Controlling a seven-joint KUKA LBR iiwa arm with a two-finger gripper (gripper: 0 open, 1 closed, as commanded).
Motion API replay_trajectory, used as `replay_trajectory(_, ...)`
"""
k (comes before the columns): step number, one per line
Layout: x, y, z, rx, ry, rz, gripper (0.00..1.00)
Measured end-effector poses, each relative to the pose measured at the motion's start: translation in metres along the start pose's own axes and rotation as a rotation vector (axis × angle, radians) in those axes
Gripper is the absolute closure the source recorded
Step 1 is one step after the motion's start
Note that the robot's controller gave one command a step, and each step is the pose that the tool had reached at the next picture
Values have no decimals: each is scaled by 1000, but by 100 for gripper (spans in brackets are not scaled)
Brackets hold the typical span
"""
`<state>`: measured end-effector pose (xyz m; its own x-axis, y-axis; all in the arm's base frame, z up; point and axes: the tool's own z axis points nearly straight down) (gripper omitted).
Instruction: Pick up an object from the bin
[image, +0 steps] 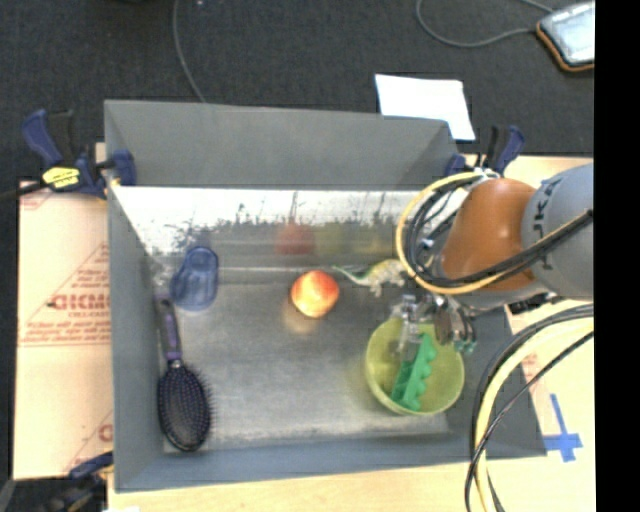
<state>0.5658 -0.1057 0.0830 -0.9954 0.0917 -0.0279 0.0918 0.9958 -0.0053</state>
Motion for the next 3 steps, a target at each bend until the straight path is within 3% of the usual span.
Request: replay_trajectory(3, 2, -2, 2, 3, -9, -32, 100)
